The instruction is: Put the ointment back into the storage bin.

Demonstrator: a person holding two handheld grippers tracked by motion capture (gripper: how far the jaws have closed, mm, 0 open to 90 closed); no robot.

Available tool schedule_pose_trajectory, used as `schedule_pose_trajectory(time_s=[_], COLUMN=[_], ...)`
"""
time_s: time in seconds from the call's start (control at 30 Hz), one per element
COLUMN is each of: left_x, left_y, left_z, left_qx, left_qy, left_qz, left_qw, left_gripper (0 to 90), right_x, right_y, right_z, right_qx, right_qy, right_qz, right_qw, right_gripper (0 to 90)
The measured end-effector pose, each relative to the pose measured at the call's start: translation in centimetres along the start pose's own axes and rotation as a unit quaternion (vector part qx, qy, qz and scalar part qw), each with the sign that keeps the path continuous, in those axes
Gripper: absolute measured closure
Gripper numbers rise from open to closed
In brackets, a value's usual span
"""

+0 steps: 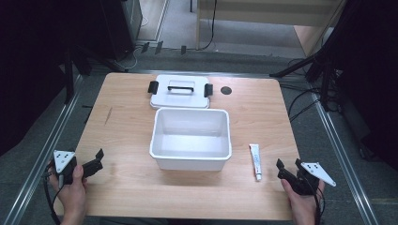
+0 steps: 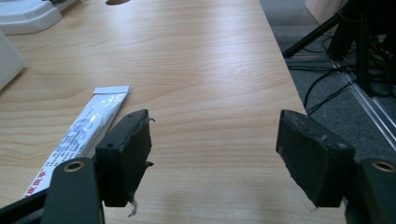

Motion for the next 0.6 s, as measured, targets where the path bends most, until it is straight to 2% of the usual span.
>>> schedule_pose_trajectory(time_s=[0.13,0.17,0.23,0.3,0.37,0.43,0.47,0.53,0.57,0.6], left_x=[-0.1,-0.2,-0.2,-0.2,-0.2,-0.2,-0.2,-0.2,-0.2,-0.2], left_y=[0.0,0.0,0.1,0.0,0.0,0.0,0.0,0.0,0.0,0.0], left_z=[0.1,0.1,0.2,0.2,0.1,0.1,0.0,-0.1,-0.1,-0.1], left_qx=[-0.003,-0.006,-0.006,-0.005,-0.003,0.0,0.002,0.006,0.012,0.012], left_qy=[-0.005,-0.004,-0.002,0.0,0.001,0.002,0.001,-0.001,-0.001,-0.001], left_qz=[-0.006,-0.008,-0.01,-0.01,-0.009,-0.009,-0.009,-0.009,-0.012,-0.012], left_qw=[1.0,0.9999,0.9999,0.9999,1.0,1.0,1.0,0.9999,0.9999,0.9999], left_gripper=[0.0,0.0,0.0,0.0,0.0,0.0,0.0,0.0,0.0,0.0], right_x=[0.0,0.0,0.0,0.2,0.6,1.0,1.2,1.7,2.3,2.3], right_y=[-0.1,-0.2,-0.3,-0.8,-1.3,-1.9,-2.2,-2.7,-3.1,-3.1], right_z=[-0.1,0.0,0.1,0.4,0.7,0.9,0.9,0.7,0.4,0.4], right_qx=[0.008,0.021,0.021,0.028,0.035,0.057,0.073,0.118,0.164,0.164], right_qy=[0.001,-0.019,-0.025,-0.023,-0.034,-0.039,-0.042,-0.047,-0.058,-0.058], right_qz=[0.004,-0.012,-0.016,-0.019,-0.016,-0.017,-0.017,-0.015,-0.011,-0.011], right_qw=[1.0,0.9995,0.9993,0.9992,0.9987,0.9975,0.9963,0.9917,0.9847,0.9847], right_gripper=[31.1,30.7,31.5,36.0,37.7,40.1,41.0,44.7,46.5,46.5])
Point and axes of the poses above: each handheld gripper's, and its own axes: z roughly backward along the jaws, y roughly out of its underside, x roughly to its left, the point moved 3 cm from there along -z, roughly forward along the jaws, and after that the axes turned 14 degrees about -y, right-handed, at the moved point
